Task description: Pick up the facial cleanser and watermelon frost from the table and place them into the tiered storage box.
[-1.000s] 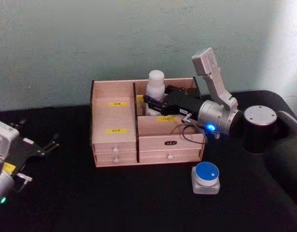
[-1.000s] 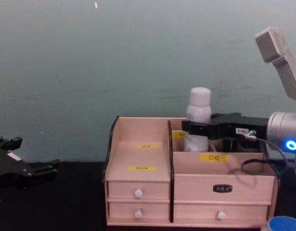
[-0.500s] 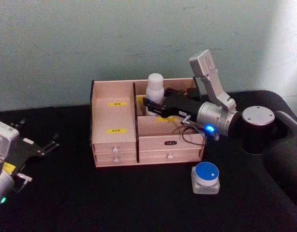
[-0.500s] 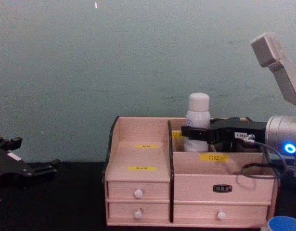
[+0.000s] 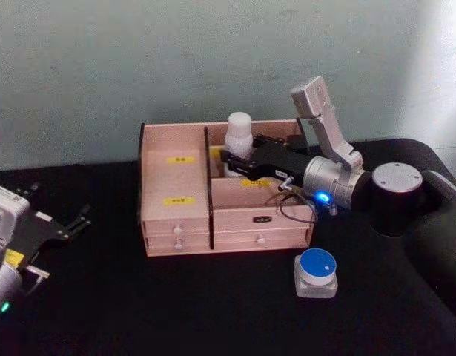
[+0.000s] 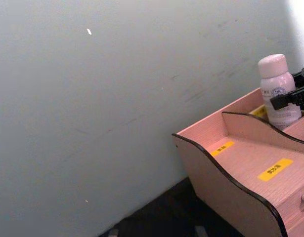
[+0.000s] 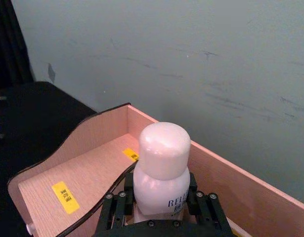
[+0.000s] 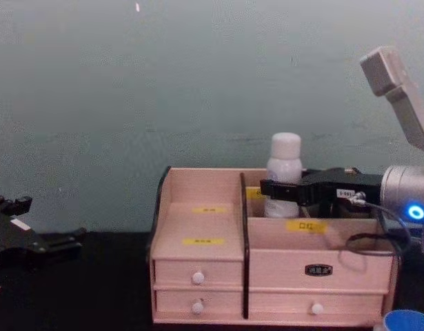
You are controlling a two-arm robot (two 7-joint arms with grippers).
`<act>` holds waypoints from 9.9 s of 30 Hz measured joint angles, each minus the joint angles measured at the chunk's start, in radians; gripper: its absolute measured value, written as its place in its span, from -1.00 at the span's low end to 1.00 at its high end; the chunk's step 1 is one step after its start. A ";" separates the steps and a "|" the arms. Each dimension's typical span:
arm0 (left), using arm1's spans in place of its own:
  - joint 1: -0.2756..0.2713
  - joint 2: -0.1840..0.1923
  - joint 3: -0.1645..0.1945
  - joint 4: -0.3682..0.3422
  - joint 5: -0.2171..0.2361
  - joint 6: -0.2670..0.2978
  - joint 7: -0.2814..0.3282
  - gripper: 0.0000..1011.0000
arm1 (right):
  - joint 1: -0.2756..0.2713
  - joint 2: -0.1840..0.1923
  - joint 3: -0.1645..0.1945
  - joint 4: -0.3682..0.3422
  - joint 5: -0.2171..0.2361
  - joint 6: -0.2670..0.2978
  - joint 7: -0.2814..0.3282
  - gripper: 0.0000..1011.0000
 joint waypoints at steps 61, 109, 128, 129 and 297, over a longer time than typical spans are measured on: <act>0.000 0.000 0.000 0.000 0.000 0.000 0.000 0.98 | -0.432 0.335 0.089 -0.706 0.131 0.066 -0.012 0.98; 0.000 0.000 0.000 0.000 0.000 0.000 0.000 0.98 | -0.685 0.518 0.185 -0.891 0.154 0.201 -0.135 0.98; 0.000 0.000 0.000 0.000 0.000 0.000 0.000 0.98 | -0.666 0.510 0.165 -0.841 0.078 0.277 -0.167 0.98; 0.000 0.000 0.000 0.000 0.000 0.000 0.000 0.98 | -0.663 0.510 0.165 -0.826 0.076 0.270 -0.161 0.98; 0.000 0.000 0.000 0.000 0.000 0.000 0.000 0.98 | -0.450 0.464 -0.007 -0.693 0.177 0.113 0.107 0.41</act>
